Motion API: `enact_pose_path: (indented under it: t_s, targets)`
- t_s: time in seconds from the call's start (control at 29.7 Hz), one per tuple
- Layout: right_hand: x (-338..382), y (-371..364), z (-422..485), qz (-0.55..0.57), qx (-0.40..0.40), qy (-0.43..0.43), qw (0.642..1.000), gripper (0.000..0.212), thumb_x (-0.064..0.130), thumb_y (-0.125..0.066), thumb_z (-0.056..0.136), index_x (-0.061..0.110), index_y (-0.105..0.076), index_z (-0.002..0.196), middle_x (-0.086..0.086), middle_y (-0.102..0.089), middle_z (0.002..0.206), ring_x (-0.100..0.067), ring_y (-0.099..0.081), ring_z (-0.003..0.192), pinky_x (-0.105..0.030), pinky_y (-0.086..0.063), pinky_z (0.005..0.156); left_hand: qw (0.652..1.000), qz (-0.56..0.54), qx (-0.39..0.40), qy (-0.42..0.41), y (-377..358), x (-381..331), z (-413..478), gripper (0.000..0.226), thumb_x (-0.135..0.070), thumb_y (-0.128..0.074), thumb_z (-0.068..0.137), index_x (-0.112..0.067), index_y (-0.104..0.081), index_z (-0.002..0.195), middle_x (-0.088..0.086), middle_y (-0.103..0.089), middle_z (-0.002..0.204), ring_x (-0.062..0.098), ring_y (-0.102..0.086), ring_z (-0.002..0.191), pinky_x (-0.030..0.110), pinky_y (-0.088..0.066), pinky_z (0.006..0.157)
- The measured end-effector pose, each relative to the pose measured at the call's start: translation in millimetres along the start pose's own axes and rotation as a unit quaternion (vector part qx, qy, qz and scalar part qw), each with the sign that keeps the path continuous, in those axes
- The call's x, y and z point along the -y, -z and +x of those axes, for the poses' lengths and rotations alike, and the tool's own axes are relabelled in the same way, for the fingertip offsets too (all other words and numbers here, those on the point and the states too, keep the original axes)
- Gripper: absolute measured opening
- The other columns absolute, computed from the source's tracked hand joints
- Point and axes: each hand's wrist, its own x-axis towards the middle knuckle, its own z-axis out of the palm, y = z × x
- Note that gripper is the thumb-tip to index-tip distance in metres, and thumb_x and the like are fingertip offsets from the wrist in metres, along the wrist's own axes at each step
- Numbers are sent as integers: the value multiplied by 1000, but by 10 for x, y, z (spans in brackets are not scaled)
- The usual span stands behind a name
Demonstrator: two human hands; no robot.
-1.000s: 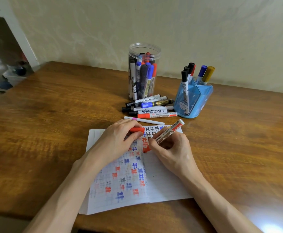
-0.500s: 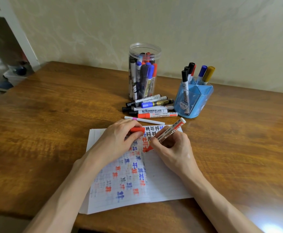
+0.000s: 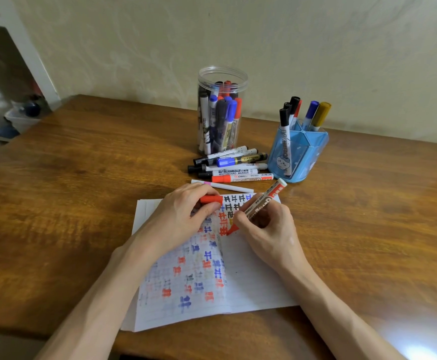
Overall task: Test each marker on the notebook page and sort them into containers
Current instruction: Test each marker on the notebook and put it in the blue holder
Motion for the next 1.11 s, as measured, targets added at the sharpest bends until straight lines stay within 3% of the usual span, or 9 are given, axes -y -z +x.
enact_pose_path:
  t_s: [0.03,0.17,0.3,0.4,0.54,0.67,0.84,0.98,1.11]
  targets:
    - [6,14,10,15,-9,-4,1000,14,14,-73,92,11,-70,78,-3,-75,75,-22,-71,69,-42,-58,64,1000,-15,-4,-4,9,-5,-2,23,-34,-64,98,-30,-65,120,-17,-63,119,-2,-56,110,17,-48,87]
    - [56,100,6,115,-43,-21,992,4,12,-74,96,12,-70,94,-2,-72,74,-11,-67,65,-25,-55,61,998,-64,-2,-21,41,-49,-7,27,-26,-71,94,-38,-66,117,-24,-62,114,-5,-57,110,10,-49,81]
    - [53,155,22,181,-66,-23,981,15,12,-75,95,3,-66,104,-9,-71,78,-15,-66,62,-20,-51,56,994,-109,-7,-4,59,-87,-20,32,-35,-68,91,-40,-65,123,-21,-66,115,-8,-61,107,12,-55,79]
    - [33,177,39,189,-64,-15,980,14,13,-75,96,4,-67,103,-4,-70,72,-17,-64,59,-24,-50,55,991,-135,-17,-1,89,-118,-29,41,-44,-62,84,-35,-66,124,-20,-66,115,-8,-62,110,9,-55,77]
    - [25,185,38,205,-64,-3,977,16,17,-75,96,4,-67,104,-5,-68,69,-19,-62,59,-28,-50,54,990,-136,-30,-7,93,-129,-18,28,-23,-75,88,-33,-66,113,-24,-68,106,-10,-62,108,6,-51,77]
    - [45,170,26,213,-51,1,976,15,17,-75,96,6,-67,103,-6,-67,69,-22,-62,59,-32,-50,55,992,-119,-31,-14,75,-109,-11,28,-19,-76,87,-28,-69,112,-23,-69,106,-9,-62,109,5,-50,80]
    - [58,147,3,185,5,18,982,20,21,-80,91,10,-69,104,-2,-71,76,-16,-65,61,-24,-52,56,992,-121,-26,-14,52,-103,-26,29,-17,-78,87,-31,-69,111,-19,-70,103,-1,-67,100,13,-56,80]
    - [63,163,15,200,44,-35,978,20,23,-82,90,13,-76,106,-4,-75,83,-18,-67,69,-28,-53,63,993,-119,-25,-8,60,-107,-30,26,-30,-72,88,-38,-67,112,-24,-69,105,-1,-65,101,13,-56,80]
    - [98,267,68,324,77,-135,933,35,36,-63,99,10,-78,116,-16,-78,98,-26,-69,80,-33,-56,70,989,-141,-39,-12,107,-127,-35,38,-41,-62,84,-35,-69,121,-31,-64,114,-12,-59,111,7,-52,80]
